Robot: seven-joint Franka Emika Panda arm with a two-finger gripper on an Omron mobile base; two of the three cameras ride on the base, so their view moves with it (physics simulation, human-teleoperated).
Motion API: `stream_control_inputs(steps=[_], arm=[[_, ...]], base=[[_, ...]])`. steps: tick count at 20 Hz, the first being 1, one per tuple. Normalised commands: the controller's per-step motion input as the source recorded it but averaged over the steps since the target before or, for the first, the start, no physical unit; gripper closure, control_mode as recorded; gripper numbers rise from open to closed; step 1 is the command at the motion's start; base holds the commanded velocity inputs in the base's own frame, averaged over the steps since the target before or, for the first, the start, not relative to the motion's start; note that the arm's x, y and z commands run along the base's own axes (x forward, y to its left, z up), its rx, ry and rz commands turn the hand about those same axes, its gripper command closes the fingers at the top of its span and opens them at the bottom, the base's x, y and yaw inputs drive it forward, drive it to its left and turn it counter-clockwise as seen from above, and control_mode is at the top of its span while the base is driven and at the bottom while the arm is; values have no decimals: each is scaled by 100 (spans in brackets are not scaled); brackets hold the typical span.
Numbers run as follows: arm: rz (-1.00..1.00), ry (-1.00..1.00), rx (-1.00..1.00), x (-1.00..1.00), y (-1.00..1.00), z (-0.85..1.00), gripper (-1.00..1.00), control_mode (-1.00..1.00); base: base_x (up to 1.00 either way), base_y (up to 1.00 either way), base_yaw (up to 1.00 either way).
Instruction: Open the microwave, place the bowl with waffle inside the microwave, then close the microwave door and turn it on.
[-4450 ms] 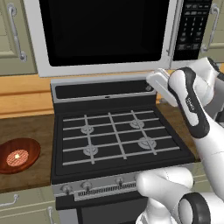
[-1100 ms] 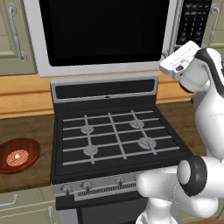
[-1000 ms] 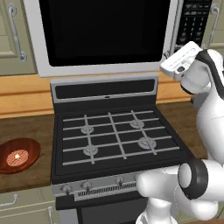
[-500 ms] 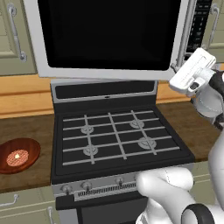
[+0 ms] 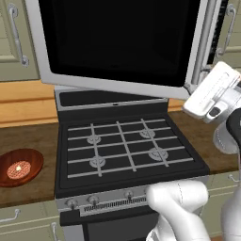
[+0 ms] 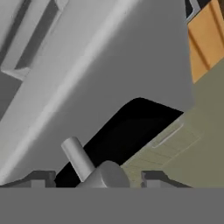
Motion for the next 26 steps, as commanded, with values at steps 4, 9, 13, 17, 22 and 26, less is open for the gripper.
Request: stream_control_inputs(steps=[4, 9, 13, 17, 22, 26], arm=[[19, -9, -9, -100, -100, -12, -100, -100], [23, -3, -22, -91, -100, -12, -100, -100], [36, -10, -14, 58, -73, -2, -100, -100], [11, 14, -7, 100, -10, -32, -100, -100], [19, 0, -5, 99, 62, -2, -100, -100], [35, -4, -8, 70, 100, 0, -100, -100]], base=[[0, 0, 0], [0, 0, 0], [0, 0, 0], [0, 0, 0], [0, 0, 0], [0, 0, 0]])
